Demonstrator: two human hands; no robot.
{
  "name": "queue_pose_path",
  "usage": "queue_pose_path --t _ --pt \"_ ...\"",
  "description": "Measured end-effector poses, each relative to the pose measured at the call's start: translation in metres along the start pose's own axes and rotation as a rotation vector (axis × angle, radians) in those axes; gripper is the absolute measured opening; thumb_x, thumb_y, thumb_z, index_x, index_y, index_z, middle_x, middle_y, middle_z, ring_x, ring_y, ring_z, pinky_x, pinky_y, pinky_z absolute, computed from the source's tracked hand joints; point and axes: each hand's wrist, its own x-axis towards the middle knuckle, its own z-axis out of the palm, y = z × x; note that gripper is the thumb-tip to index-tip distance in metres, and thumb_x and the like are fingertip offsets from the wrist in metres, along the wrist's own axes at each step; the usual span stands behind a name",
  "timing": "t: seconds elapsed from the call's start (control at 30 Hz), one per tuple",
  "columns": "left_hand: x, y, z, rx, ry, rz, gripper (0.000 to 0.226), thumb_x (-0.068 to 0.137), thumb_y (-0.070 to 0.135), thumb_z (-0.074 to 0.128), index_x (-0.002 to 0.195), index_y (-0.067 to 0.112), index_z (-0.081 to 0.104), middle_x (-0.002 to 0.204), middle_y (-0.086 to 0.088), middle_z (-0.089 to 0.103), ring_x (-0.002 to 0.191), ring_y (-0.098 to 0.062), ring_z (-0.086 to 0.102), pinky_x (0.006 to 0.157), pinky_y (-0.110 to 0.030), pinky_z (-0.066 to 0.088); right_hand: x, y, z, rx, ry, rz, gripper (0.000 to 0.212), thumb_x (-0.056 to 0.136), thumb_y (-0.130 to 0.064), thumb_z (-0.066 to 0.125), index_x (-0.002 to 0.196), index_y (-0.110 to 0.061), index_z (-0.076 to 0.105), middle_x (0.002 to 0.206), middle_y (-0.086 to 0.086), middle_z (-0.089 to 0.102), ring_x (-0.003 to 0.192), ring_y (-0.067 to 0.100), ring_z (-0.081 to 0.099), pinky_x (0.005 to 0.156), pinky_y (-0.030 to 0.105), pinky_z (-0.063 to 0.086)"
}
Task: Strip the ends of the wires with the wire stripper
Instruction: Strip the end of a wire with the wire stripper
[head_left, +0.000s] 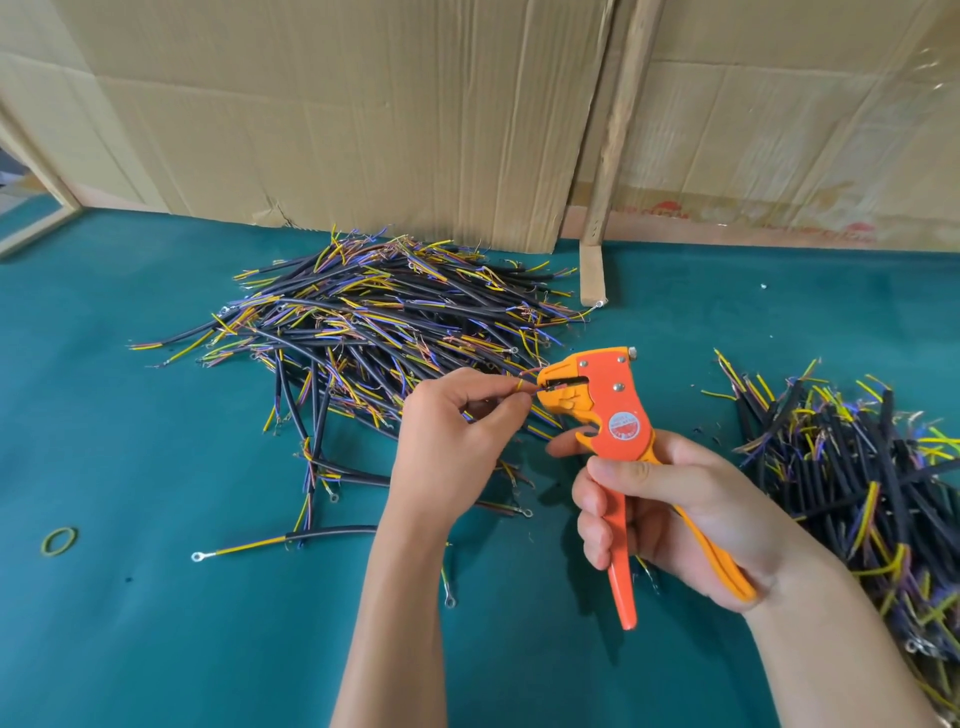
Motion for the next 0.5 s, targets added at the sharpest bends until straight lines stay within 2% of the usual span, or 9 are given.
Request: queue_pose_path --t 0.1,0.17,0.27,0.4,0.5 --pt "0.0005 -0.0001 0.0005 0.017 -0.010 0.014 0.019 0.085 0.013 0.074 0.084 0.031 0.081 0.074 -0.004 0.064 0.063 -0.007 0.052 0.063 -0.026 0.042 -0.0002 -0.0001 -0.0005 -0.007 -0.004 -0.004 0.038 0.084 -0.013 0.071 0.119 0.003 0.067 0.078 0.018 0.054 0.061 0.032 0.057 0.058 0.041 0.053" --pt "0.0002 -0.0002 0.0010 0.025 -0.014 0.024 0.019 0.085 0.013 0.074 0.084 0.031 0.080 0.074 -0.008 0.062 0.064 -0.009 0.051 0.063 -0.028 0.041 -0.0002 0.0007 -0.0009 -0.009 -0.001 -0.001 0.038 0.084 -0.012 0.071 0.118 0.004 0.067 0.077 0.018 0.054 0.060 0.032 0.056 0.057 0.041 0.053" --pt "0.0002 -0.0008 0.0008 0.019 -0.012 0.029 0.018 0.083 0.018 0.074 0.085 0.035 0.079 0.071 -0.003 0.061 0.063 -0.006 0.051 0.062 -0.026 0.040 -0.0001 0.0014 -0.0010 -0.003 0.006 0.005 0.039 0.083 -0.013 0.072 0.118 0.004 0.066 0.075 0.017 0.053 0.058 0.030 0.055 0.055 0.039 0.052" --pt "0.0005 -0.0018 -0.0003 0.017 -0.003 0.034 0.024 0.085 0.009 0.077 0.089 0.032 0.081 0.067 0.011 0.061 0.061 -0.002 0.051 0.061 -0.016 0.039 0.0011 0.0019 -0.0004 0.001 0.026 0.008 0.037 0.084 -0.014 0.072 0.116 0.003 0.068 0.073 0.014 0.053 0.055 0.027 0.053 0.053 0.037 0.050" --pt "0.0002 -0.0031 -0.0002 0.005 -0.007 0.035 0.023 0.085 0.006 0.076 0.091 0.027 0.081 0.066 0.014 0.061 0.061 -0.002 0.051 0.062 -0.015 0.040 0.0019 0.0030 0.0000 0.017 0.036 0.016 0.038 0.083 -0.015 0.073 0.116 0.003 0.067 0.071 0.012 0.051 0.053 0.025 0.050 0.051 0.036 0.047"
